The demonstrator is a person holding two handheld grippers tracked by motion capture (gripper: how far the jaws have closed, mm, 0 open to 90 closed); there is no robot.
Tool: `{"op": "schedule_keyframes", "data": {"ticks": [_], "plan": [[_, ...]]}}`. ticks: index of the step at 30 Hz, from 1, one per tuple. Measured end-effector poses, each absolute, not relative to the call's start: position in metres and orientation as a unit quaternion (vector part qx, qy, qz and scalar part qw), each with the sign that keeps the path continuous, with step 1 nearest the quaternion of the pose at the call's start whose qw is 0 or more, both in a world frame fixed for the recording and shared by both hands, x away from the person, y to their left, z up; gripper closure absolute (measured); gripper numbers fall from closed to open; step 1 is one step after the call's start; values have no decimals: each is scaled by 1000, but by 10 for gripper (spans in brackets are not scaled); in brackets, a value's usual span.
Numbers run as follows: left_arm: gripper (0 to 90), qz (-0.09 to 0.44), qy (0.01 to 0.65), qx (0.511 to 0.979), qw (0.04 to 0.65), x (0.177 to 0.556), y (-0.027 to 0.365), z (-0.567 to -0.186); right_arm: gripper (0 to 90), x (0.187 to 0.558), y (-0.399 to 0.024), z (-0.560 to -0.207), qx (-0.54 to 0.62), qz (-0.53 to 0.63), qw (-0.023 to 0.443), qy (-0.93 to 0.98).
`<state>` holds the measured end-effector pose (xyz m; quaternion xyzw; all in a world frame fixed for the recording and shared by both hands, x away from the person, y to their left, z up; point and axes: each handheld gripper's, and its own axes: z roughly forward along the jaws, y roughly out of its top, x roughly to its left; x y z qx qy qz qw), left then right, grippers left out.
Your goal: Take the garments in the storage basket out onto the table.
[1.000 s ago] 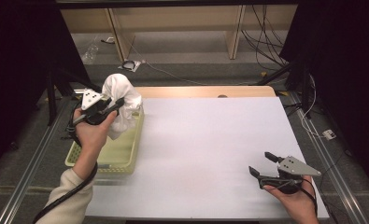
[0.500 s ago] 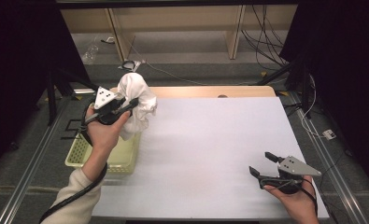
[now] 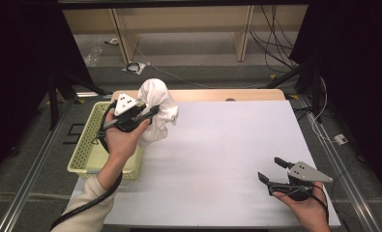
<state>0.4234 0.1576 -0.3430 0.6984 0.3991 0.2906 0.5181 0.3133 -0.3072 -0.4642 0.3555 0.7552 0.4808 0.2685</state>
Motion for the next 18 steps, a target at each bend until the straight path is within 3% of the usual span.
{"op": "schedule_keyframes", "data": {"ticks": [18], "plan": [[698,266,368,725,519,416,123,-346,204,314,-308,-464,353,485,270,753]]}}
